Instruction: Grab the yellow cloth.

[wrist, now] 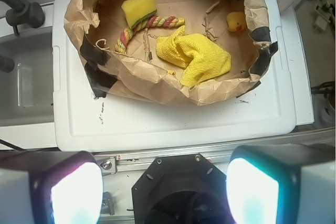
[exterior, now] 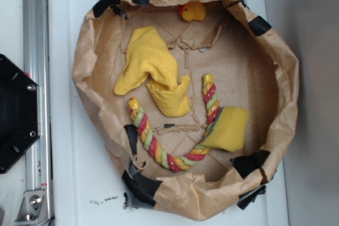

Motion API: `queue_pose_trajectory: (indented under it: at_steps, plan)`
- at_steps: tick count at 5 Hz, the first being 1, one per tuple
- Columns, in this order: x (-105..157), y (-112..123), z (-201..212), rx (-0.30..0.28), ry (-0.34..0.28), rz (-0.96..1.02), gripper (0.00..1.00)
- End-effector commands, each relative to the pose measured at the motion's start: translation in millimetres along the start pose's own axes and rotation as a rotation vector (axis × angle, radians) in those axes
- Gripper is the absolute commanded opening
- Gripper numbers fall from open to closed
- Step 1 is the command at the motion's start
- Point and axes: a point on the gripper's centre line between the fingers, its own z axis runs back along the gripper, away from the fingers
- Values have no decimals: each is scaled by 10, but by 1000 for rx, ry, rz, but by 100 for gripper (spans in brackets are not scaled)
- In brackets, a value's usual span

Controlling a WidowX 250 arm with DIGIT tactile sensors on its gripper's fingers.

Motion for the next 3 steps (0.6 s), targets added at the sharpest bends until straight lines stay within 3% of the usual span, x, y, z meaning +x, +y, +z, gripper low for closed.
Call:
queue_pose_trajectory:
  at_steps: [1, 2, 3]
  plan:
    - [0, 0, 0, 0, 0, 0, 100]
    - [503, 219, -70, 70, -97, -39, 100]
    - [1015, 389, -319, 85, -183, -235, 100]
